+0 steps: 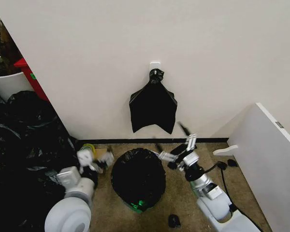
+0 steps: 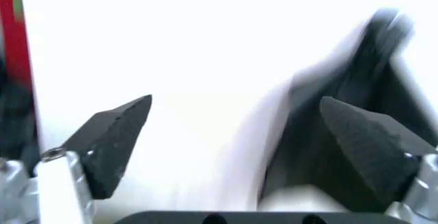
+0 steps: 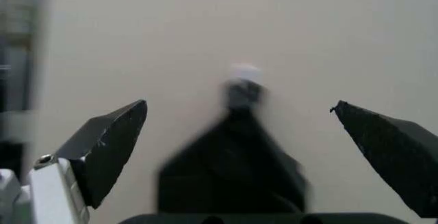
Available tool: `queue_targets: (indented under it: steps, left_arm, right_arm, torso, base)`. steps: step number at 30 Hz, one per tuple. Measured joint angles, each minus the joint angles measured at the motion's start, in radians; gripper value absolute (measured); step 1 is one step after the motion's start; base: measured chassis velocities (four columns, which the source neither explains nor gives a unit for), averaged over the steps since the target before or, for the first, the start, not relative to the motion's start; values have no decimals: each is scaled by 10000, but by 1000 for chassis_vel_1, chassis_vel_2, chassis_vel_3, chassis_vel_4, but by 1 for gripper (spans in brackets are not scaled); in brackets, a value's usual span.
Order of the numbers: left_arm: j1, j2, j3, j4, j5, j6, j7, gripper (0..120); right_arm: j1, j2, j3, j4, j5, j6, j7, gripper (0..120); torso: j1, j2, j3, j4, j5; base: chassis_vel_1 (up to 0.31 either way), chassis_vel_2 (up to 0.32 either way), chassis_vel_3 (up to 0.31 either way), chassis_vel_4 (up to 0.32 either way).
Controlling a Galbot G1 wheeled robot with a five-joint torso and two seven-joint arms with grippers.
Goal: Place the garbage bag over the trash bin.
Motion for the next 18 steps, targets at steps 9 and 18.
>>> queue_targets:
  steps: [9, 18]
  left_arm:
    - [333, -854, -134, -238, 942, -690, 763, 100]
    - [1008, -2019, -135, 164, 1677, -2120, 2405, 100]
  right_arm:
    - [-503, 559, 1586, 505, -561, -2855, 1439, 100]
    - [-1123, 1026, 3307, -322, 73, 29, -1748, 100]
  torso:
    - [0, 0, 0, 2, -2]
    - [0, 0, 0, 2, 1]
  base:
    - [0, 0, 0, 0]
    - [0, 0, 0, 0]
